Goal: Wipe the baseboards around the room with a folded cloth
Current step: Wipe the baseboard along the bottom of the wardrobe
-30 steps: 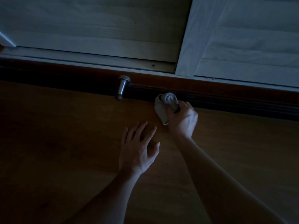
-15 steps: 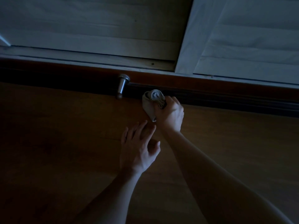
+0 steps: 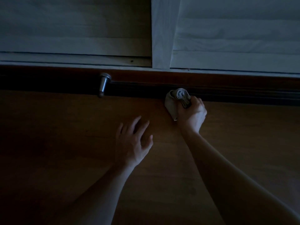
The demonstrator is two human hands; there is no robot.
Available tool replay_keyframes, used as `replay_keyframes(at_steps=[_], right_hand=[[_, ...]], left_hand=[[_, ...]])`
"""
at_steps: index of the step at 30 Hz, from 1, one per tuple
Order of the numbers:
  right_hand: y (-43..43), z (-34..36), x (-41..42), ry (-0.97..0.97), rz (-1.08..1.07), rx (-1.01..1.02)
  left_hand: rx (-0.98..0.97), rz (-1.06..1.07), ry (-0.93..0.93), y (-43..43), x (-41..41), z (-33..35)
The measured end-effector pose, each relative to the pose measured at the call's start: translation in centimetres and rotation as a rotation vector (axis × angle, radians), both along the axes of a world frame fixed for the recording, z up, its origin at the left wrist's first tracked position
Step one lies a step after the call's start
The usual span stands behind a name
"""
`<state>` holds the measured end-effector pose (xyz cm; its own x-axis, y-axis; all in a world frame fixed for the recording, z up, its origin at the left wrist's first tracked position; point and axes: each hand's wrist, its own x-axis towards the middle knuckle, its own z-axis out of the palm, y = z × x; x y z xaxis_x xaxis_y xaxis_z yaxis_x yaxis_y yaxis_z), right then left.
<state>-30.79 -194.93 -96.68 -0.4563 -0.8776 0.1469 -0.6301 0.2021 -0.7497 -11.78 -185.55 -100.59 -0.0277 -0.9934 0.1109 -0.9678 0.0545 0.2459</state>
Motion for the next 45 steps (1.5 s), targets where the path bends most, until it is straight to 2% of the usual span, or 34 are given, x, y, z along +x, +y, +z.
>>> replay_keyframes(at_steps=[5,9,14,18,24,28,33,39,45], right_hand=[[-0.6,0.2,1.0,-0.023,0.161,-0.007],[-0.2,-0.4,0.6,-0.030,0.077,-0.034],[-0.2,-0.2,0.3,-0.006,0.130,-0.038],[0.2,-0.3,-0.2,-0.001,0.013,-0.054],[-0.5,0.1,0.9,0.007,0.217,-0.027],[-0.2,0.2,-1.6,0.005,0.168,-0.017],[0.5,0.3,-5.5,-0.009,-0.047,-0.006],[0.6,0.2,-4.8,0.019,0.116,-0.005],[0.5,-0.1,-4.4,-0.023,0.023,-0.032]], left_hand=[[-0.064,-0.048,0.018,0.1,-1.4,-0.4],[-0.074,-0.027,0.000,0.2,-1.6,-0.4],[-0.062,-0.024,-0.019,0.1,-1.6,-0.2],[-0.038,-0.019,-0.025,0.1,-1.7,-0.1],[-0.017,-0.020,0.006,0.1,-1.9,0.5],[0.006,-0.040,-0.004,0.2,-1.7,0.5],[0.015,-0.028,-0.033,0.1,-1.7,0.1],[-0.001,-0.020,-0.072,0.1,-1.7,-0.4],[0.011,-0.024,-0.078,0.0,-1.8,-0.3]])
